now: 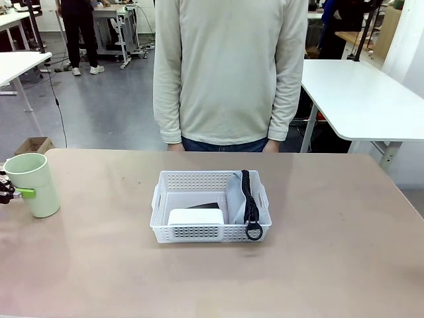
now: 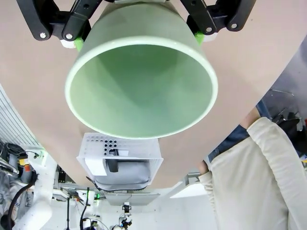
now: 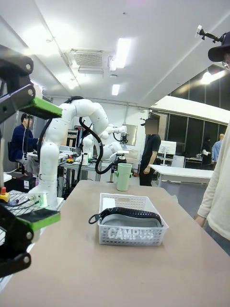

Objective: Efficiently arrange items inside the basket to fit them all.
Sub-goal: Pick up the Reusable plastic cup and place it inside the Organizing basket.

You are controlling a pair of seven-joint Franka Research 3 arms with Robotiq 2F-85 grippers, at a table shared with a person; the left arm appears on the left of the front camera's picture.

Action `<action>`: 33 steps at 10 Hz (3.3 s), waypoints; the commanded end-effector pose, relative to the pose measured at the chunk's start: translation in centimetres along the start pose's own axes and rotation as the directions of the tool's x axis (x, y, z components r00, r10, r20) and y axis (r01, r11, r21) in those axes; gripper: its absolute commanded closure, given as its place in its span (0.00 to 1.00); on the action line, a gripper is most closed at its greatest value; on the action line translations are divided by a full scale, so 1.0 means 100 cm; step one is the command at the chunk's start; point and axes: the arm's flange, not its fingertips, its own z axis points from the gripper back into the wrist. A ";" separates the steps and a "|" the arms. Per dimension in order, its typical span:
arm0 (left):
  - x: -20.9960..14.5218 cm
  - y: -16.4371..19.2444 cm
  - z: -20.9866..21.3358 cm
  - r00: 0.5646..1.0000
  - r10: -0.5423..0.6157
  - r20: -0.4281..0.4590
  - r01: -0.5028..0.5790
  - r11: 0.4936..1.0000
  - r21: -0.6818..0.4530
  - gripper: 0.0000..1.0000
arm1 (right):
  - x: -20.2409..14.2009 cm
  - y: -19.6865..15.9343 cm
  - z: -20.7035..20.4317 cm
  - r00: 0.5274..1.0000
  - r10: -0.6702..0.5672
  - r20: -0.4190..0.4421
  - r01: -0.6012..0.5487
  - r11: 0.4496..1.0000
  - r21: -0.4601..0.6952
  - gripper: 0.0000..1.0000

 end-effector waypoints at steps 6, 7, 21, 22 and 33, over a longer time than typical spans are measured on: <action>0.160 -0.007 0.022 0.952 0.292 0.096 -0.306 0.875 0.375 1.00 | 0.000 0.006 -0.001 1.000 -0.010 0.011 0.010 1.000 0.023 0.00; 0.157 -0.013 0.018 0.934 0.332 0.134 -0.356 0.824 0.440 1.00 | 0.000 0.006 -0.001 1.000 -0.010 0.011 0.010 1.000 0.023 0.00; 0.242 -0.073 -0.206 0.712 0.679 -0.180 -0.605 0.723 0.334 0.12 | 0.000 0.006 -0.001 1.000 -0.010 0.011 0.010 1.000 0.023 0.00; 0.259 -0.081 -0.230 0.757 0.615 -0.221 -0.555 0.784 0.277 0.12 | 0.000 0.006 -0.001 1.000 -0.010 0.011 0.010 1.000 0.023 0.00; 0.313 -0.052 -0.387 0.603 -0.143 -0.785 0.023 0.986 -0.163 0.12 | 0.000 0.006 -0.001 1.000 -0.010 0.011 0.010 1.000 0.023 0.00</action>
